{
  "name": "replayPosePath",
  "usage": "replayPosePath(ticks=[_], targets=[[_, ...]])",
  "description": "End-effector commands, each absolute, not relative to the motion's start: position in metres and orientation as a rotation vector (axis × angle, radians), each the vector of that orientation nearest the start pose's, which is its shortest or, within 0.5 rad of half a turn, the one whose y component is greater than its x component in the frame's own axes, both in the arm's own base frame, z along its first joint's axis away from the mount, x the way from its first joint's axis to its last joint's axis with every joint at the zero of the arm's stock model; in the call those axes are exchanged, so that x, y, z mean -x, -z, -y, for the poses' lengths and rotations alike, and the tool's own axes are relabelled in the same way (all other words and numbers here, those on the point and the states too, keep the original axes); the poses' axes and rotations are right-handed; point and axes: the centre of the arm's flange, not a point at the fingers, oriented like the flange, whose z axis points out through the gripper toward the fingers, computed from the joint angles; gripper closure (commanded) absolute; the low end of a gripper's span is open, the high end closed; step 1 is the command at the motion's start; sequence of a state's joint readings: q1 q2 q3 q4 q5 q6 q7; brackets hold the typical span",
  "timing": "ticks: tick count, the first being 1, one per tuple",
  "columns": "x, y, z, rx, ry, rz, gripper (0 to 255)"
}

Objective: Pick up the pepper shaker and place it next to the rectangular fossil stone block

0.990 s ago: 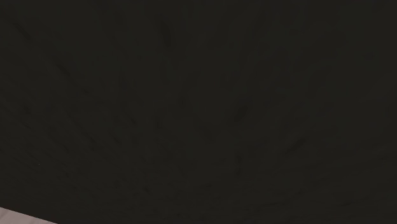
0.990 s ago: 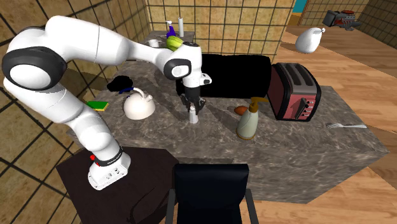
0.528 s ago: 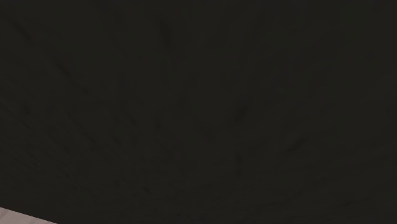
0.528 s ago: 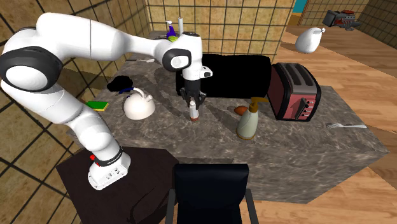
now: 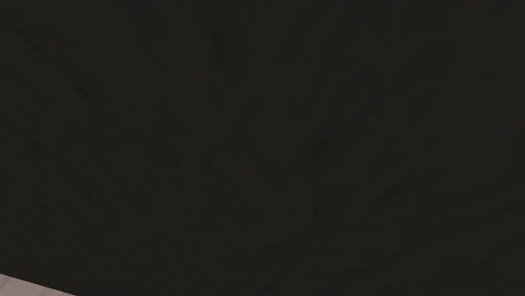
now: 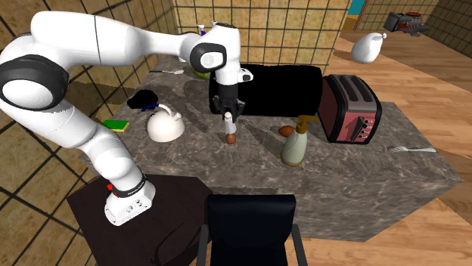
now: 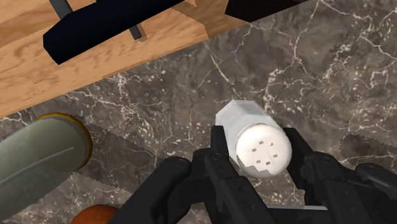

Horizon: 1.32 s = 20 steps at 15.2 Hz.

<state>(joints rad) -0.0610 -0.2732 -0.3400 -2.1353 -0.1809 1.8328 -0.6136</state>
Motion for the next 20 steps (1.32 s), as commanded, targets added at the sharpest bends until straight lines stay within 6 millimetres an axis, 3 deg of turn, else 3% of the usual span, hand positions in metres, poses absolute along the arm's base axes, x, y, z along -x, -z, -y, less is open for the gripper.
replayPosePath(ticks=[1, 3, 20], targets=[[-0.427, -0.522, 0.208, 3.162, -0.123, 0.441, 255], [-0.427, -0.528, 0.208, 3.162, -0.123, 0.441, 255], [-0.362, -0.528, -0.007, 3.162, -0.123, 0.441, 255]])
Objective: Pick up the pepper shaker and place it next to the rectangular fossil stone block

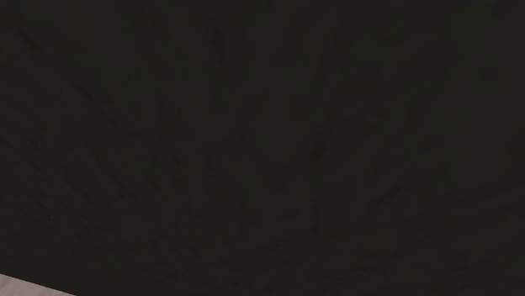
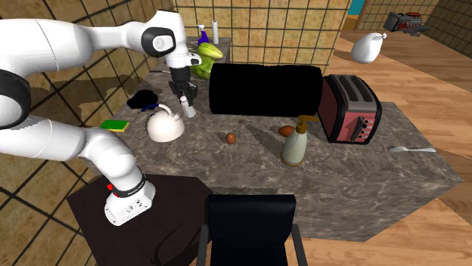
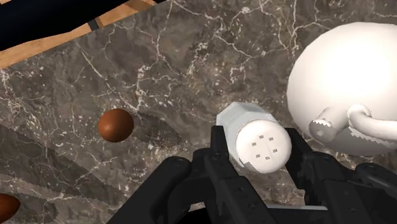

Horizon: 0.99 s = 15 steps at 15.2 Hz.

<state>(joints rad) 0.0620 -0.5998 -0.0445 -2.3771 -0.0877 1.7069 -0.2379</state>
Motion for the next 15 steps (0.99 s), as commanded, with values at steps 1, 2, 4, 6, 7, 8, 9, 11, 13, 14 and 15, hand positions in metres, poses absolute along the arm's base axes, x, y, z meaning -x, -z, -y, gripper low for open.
replayPosePath(ticks=[1, 2, 4, 6, 7, 8, 9, 11, 13, 14, 15], targets=[[-0.358, -0.528, -0.02, 3.162, -0.123, 0.441, 255], [-0.354, -0.528, -0.032, 3.162, -0.123, 0.441, 255], [-0.347, -0.529, -0.058, 3.162, -0.123, 0.441, 255], [-0.339, -0.529, -0.083, 3.162, -0.123, 0.441, 255], [-0.335, -0.529, -0.096, 3.162, -0.123, 0.441, 255], [-0.331, -0.529, -0.108, 3.162, -0.123, 0.441, 255], [-0.327, -0.529, -0.121, 3.162, -0.123, 0.441, 255], [-0.32, -0.529, -0.146, 3.162, -0.123, 0.441, 255], [-0.312, -0.529, -0.171, 3.162, -0.123, 0.441, 255], [-0.308, -0.529, -0.184, 3.162, -0.123, 0.441, 255], [-0.305, -0.529, -0.197, 3.162, -0.123, 0.441, 255]])
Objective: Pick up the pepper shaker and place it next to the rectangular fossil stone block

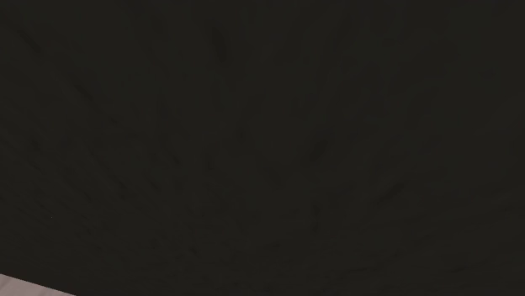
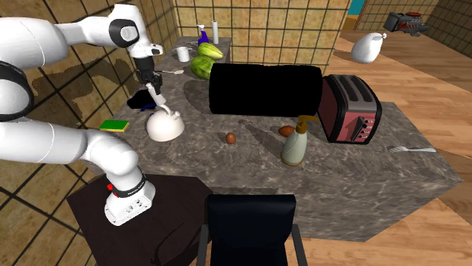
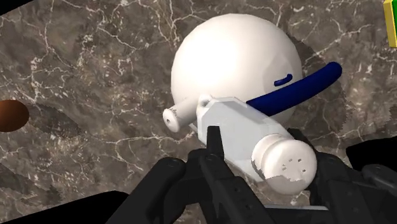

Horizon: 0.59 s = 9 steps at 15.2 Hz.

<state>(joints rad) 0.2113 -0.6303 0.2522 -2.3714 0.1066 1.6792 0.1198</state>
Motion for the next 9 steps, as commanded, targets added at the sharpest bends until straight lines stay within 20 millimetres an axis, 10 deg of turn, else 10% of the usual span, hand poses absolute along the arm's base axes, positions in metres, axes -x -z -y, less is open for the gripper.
replayPosePath(ticks=[1, 9], targets=[[-0.301, -0.529, -0.209, 3.162, -0.123, 0.441, 255], [-0.27, -0.529, -0.31, 3.162, -0.123, 0.441, 255]])
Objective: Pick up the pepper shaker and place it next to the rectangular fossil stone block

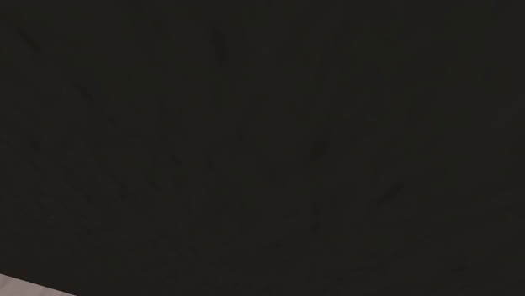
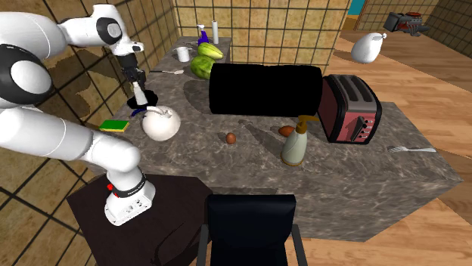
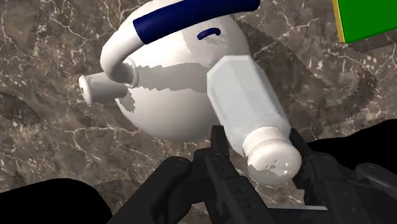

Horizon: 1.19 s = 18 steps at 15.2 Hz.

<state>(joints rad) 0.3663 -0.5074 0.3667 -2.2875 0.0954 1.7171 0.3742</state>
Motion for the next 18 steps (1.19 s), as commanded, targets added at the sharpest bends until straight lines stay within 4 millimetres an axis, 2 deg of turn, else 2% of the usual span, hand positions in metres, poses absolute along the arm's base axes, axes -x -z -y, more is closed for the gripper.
replayPosePath(ticks=[1, 11, 12, 18], targets=[[-0.266, -0.529, -0.323, 3.162, -0.123, 0.441, 255], [-0.228, -0.53, -0.449, 3.162, -0.123, 0.441, 255], [-0.223, -0.53, -0.467, 3.162, -0.123, 0.441, 255], [-0.223, -0.498, -0.467, 3.162, -0.123, 0.441, 255]])
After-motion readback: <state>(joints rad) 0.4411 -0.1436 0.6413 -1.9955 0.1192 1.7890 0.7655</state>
